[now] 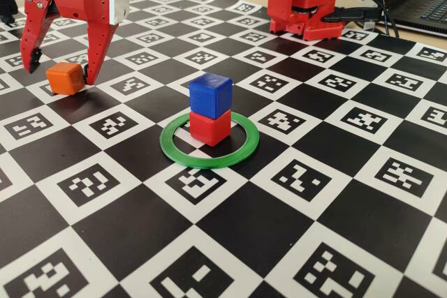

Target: Grab the red cube then put it in the green circle then put the blue cube on top and finally the orange cube on top

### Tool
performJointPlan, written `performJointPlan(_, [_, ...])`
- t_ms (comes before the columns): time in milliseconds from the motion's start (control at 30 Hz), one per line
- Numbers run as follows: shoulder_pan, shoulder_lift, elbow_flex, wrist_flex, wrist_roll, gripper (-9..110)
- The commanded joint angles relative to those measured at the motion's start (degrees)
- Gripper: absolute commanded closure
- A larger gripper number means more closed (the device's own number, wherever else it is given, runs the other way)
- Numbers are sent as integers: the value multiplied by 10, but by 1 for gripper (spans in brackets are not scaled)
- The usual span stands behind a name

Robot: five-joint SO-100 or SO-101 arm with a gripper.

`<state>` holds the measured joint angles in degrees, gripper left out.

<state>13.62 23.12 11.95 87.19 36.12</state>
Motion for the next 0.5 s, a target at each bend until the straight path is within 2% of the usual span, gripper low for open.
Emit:
performJointPlan(0, [4, 20, -36, -9, 4, 81])
performJointPlan(233, [4, 23, -34, -11, -10, 89])
performJointPlan(467, [6, 50, -34, 4, -33, 90])
